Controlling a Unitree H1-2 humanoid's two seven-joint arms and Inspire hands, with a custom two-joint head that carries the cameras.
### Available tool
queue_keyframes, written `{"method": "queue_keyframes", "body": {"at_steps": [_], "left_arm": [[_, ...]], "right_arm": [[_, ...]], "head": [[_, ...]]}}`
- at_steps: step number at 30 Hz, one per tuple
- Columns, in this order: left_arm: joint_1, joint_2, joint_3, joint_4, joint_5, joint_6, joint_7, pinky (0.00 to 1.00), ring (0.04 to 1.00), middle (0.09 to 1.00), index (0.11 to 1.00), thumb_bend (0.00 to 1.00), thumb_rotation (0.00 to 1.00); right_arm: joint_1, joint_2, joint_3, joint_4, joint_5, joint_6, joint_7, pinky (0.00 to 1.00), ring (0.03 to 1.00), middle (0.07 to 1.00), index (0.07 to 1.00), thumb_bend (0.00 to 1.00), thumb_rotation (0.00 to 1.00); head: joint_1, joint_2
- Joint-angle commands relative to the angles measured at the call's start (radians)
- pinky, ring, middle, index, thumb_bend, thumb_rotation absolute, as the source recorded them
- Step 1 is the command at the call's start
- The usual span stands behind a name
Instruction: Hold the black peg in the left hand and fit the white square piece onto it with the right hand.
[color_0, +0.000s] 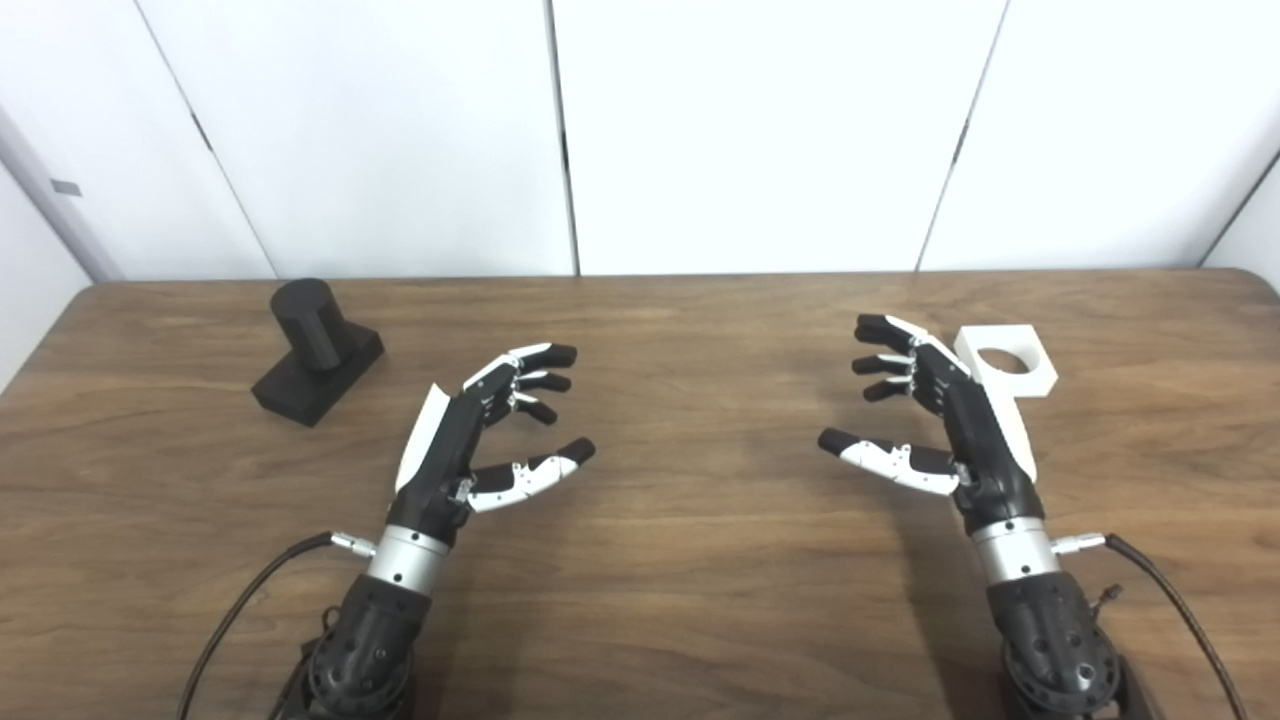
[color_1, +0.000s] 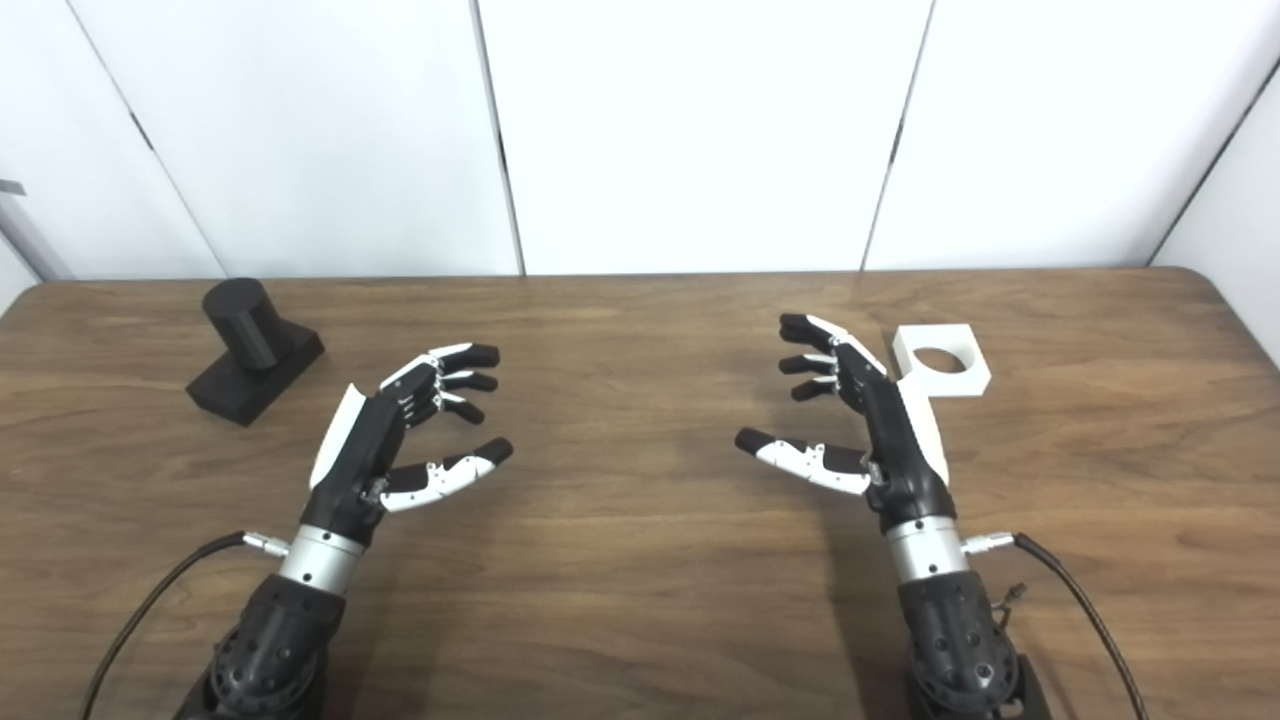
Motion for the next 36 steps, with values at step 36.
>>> {"method": "queue_keyframes", "body": {"at_steps": [36], "left_arm": [[-0.055, -0.051, -0.037, -0.006, 0.328, -0.075, 0.225, 0.61, 0.715, 0.745, 0.705, 0.72, 0.12]], "right_arm": [[0.014, -0.061, -0.033, -0.141, 0.041, 0.070, 0.043, 0.58, 0.729, 0.797, 0.775, 0.66, 0.01]], "head": [[0.309, -0.146]]}}
